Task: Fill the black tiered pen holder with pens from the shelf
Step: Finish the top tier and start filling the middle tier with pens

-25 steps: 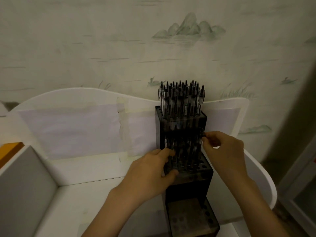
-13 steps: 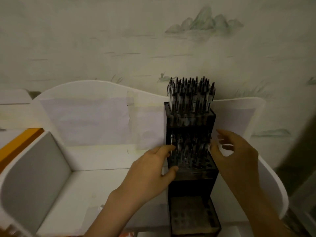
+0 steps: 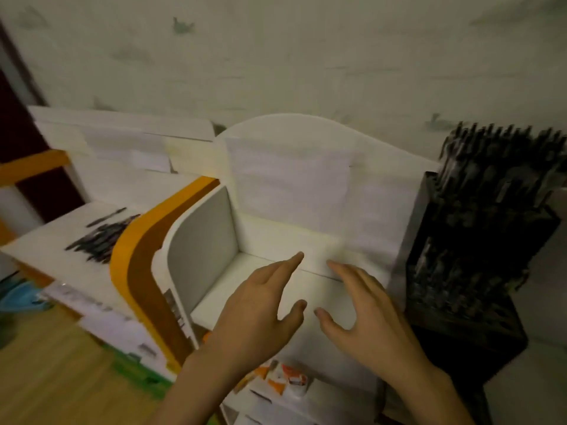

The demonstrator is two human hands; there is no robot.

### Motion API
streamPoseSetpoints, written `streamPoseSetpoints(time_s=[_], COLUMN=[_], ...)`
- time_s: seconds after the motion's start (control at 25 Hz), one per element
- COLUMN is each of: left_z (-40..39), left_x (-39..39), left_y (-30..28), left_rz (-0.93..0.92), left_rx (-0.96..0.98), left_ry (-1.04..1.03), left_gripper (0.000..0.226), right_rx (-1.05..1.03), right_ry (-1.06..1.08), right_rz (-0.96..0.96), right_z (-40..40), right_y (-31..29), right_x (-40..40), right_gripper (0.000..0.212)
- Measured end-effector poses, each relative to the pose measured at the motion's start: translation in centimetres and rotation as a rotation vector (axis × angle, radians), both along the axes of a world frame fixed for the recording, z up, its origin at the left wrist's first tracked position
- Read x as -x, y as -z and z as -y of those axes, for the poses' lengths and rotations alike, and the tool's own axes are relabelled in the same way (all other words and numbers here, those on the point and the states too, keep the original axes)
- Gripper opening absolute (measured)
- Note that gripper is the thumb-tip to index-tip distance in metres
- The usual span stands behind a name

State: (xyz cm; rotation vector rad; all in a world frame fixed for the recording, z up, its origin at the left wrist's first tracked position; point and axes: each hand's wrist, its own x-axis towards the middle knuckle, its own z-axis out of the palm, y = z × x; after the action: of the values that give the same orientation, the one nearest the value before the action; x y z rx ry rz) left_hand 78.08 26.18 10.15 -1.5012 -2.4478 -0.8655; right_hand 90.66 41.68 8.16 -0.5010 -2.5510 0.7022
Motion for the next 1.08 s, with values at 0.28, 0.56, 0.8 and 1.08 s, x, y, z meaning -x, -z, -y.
streamPoseSetpoints(time_s=[0.28, 0.56, 0.8, 1.08], left_z=[8.3, 17.9, 30.4, 39.9], left_x=[3.2, 9.0, 18.2, 30.3], left_y=[-0.4, -1.8, -2.9, -3.5], left_rz=[-0.025, -0.049, -0.071, -0.055], left_rx=[-0.042, -0.095, -0.148, -0.214], left_ry=[-0.175, -0.289, -0.385, -0.349], left_gripper=[0.072, 0.073, 0.072, 0.071], right_rx=[-0.014, -0.085, -0.141, -0.181], right_ry=[-0.155, -0.253, -0.318, -0.312], right_rz=[0.015, -0.115, -0.205, -0.246], right_z=[5.1, 12.7, 24.3, 33.7], right_y=[0.7, -3.7, -5.7, -6.0], right_x=[6.4, 13.6, 23.5, 35.0], right_gripper=[0.076, 0.073, 0.073, 0.069])
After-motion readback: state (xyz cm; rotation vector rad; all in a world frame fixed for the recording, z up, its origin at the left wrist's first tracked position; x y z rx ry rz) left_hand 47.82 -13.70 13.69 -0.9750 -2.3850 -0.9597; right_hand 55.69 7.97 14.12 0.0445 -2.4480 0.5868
